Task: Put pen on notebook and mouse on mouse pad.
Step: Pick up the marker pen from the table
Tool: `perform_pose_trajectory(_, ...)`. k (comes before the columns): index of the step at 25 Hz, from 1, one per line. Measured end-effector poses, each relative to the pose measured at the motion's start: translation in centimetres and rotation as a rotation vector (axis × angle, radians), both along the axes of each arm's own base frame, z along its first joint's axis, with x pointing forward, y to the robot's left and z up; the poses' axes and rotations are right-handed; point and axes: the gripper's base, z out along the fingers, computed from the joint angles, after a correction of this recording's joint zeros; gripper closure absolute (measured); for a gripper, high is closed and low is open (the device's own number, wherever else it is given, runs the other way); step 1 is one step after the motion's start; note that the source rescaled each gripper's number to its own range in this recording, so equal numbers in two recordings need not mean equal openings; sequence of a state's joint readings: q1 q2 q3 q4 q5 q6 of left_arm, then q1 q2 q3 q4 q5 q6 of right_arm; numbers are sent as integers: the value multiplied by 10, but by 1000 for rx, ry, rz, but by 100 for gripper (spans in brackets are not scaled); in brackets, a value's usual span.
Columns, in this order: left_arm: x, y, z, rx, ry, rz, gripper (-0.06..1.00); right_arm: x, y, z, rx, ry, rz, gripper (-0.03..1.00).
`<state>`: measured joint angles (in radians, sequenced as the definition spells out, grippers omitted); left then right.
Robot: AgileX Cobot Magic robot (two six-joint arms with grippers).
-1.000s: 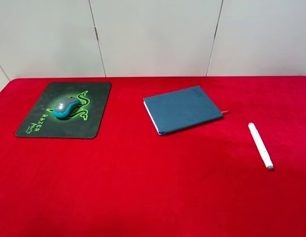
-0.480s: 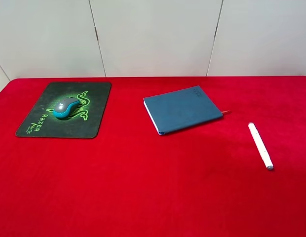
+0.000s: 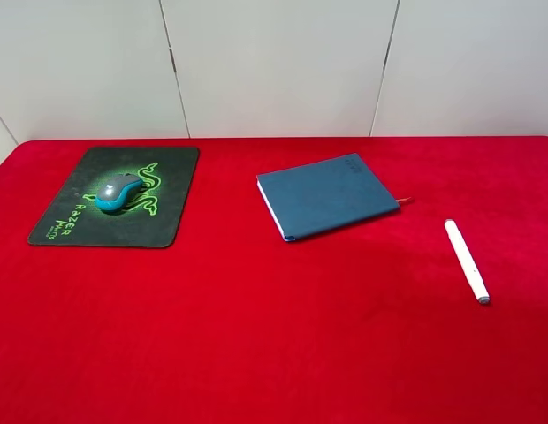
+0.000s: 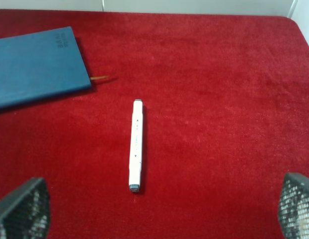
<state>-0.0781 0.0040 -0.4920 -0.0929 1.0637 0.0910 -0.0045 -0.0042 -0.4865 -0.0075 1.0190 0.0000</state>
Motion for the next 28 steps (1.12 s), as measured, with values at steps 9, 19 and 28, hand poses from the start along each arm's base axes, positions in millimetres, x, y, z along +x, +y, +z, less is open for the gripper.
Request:
perform_pose_trajectory(9,-1,0,0,8,-10,-6,-5,0,0,0,0,0,0,-3)
perform_pose_trajectory(19,-1,0,0,10,-11,-7,-5,0,0,0,0,0,0,-3)
perform_pose_trajectory(28,-1,0,0,11,-11,-8,-5,0,0,0,0,0,0,-3)
